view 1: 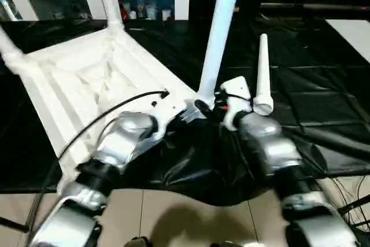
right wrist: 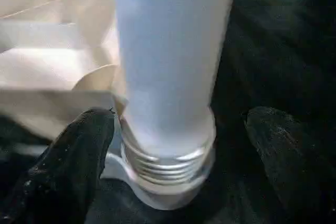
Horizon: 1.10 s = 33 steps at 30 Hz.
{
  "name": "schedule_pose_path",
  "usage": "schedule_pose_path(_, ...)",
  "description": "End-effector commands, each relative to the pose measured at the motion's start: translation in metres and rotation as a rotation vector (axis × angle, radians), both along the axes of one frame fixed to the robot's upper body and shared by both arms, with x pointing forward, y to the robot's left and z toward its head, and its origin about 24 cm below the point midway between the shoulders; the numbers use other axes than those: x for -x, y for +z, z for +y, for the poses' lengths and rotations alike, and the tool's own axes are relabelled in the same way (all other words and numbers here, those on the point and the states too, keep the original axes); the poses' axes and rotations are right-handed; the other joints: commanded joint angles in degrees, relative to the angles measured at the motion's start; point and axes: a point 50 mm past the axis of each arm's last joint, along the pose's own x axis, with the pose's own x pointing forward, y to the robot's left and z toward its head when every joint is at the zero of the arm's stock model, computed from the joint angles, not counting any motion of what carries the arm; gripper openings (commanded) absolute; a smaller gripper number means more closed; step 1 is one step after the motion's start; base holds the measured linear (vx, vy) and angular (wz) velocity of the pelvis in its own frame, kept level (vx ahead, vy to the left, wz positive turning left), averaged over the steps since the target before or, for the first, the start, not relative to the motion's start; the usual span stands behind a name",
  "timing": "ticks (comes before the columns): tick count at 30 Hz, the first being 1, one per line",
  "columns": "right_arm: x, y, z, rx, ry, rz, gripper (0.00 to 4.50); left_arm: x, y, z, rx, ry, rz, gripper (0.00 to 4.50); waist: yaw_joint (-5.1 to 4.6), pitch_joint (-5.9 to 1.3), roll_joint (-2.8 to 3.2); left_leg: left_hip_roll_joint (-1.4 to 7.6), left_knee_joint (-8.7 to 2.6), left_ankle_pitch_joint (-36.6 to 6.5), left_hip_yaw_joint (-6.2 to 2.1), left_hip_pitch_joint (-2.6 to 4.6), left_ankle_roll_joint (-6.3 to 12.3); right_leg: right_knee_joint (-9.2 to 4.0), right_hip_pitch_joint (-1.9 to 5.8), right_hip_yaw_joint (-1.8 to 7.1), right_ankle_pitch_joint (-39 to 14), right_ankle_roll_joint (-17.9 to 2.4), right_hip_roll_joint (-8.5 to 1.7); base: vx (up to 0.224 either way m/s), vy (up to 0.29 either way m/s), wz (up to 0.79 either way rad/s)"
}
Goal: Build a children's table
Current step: Rotate leg to tighten
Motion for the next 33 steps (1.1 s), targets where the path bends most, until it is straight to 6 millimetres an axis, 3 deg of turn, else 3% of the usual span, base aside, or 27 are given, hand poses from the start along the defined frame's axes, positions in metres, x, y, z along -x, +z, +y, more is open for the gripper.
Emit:
schedule_pose_path(1, 0.006, 0.004, -0.005, 0.015, 0.109, -0.017, 4.40, 0.015, -0.004, -0.005, 0.039, -0.155, 0.022, 0.00, 0.20, -3.77, -0.48, 0.87, -2.35, -6.8, 0.11, 0.58, 4.16, -3.51, 2.97, 1.95, 0.3, -12.8, -2.65, 0.000, 0.000, 0.00)
schedule_pose_path(8, 0.026, 0.000, -0.007, 0.070, 0.387, 0.010, 4.40, 0.030, 0.001, 0.004, 0.046, -0.292, 0.073, 0.00, 0.32, -3.98, -0.36, 1.09, -1.87, -5.6, 0.40, 1.06, 6.28, -2.70, 2.84, 1.94, 6.1, -16.0, -2.35, 0.000, 0.000, 0.00)
schedule_pose_path(15, 0.030, -0.008, -0.005, 0.116, 0.487, 0.037, 4.40, 0.036, 0.003, 0.006, 0.060, -0.333, 0.090, 0.00, 0.52, -3.85, -0.63, 1.20, -1.88, -7.2, 0.48, 0.98, 5.46, -2.92, 2.81, 2.00, 0.6, -15.3, -2.78, 0.000, 0.000, 0.00)
schedule_pose_path(20, 0.029, -0.007, -0.002, 0.095, 0.504, 0.028, 4.40, 0.035, 0.003, 0.007, 0.059, -0.327, 0.089, 0.00, 0.56, -4.21, -0.92, 1.07, -1.58, -5.7, 0.44, 0.81, 5.70, -2.54, 3.06, 1.99, 1.8, -15.2, -2.79, 0.000, 0.000, 0.00)
schedule_pose_path(25, 0.028, -0.008, -0.001, 0.089, 0.511, 0.023, 4.01, 0.035, 0.003, 0.007, 0.058, -0.322, 0.089, 0.00, 0.68, -4.46, -0.91, 0.97, -1.26, -3.7, 0.47, 0.76, 6.96, -2.16, 3.14, 1.94, 4.5, -15.6, -2.71, 0.000, 0.000, 0.00)
schedule_pose_path(27, 0.027, -0.008, -0.001, 0.086, 0.510, 0.022, 3.67, 0.034, 0.003, 0.007, 0.057, -0.321, 0.088, 0.00, 0.68, -4.54, -0.96, 0.93, -1.18, -3.3, 0.46, 0.72, 7.13, -2.08, 3.21, 1.92, 5.1, -15.8, -2.69, 0.000, 0.000, 0.00)
schedule_pose_path(33, 0.026, -0.008, 0.000, 0.073, 0.511, 0.013, 3.20, 0.034, 0.003, 0.009, 0.049, -0.317, 0.092, 0.00, 0.72, -4.51, -0.85, 0.95, -1.09, -3.7, 0.44, 0.74, 7.15, -2.04, 3.18, 1.88, 4.5, -16.1, -2.66, 0.000, 0.000, 0.00)
